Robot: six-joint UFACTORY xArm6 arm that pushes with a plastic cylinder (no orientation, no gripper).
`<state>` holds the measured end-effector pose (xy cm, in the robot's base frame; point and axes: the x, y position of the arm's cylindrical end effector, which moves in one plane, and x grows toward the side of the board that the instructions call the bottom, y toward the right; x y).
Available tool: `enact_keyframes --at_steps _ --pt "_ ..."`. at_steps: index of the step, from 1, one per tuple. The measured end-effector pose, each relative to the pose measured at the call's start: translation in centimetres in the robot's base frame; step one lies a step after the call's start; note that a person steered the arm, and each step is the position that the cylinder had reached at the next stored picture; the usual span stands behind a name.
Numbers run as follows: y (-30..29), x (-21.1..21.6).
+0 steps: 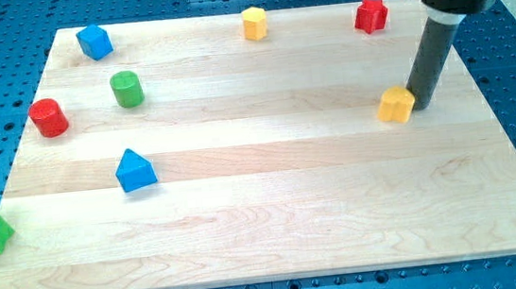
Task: Place the green star at the bottom side of the red circle
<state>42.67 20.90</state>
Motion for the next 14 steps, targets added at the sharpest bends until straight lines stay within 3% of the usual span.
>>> enact_keyframes --at_steps 1,2,3,5,6,9,11,12,14 --pt "2.5 5.7" --pt "-10.7 14.2" --pt "-24.1 19.1" --pt "-46.6 18.1" --pt "-51.4 17.9" --pt "-50.7 9.0" --pt "-48.2 6.1" --pt "-48.6 10.1" --pt "-51.3 10.5"
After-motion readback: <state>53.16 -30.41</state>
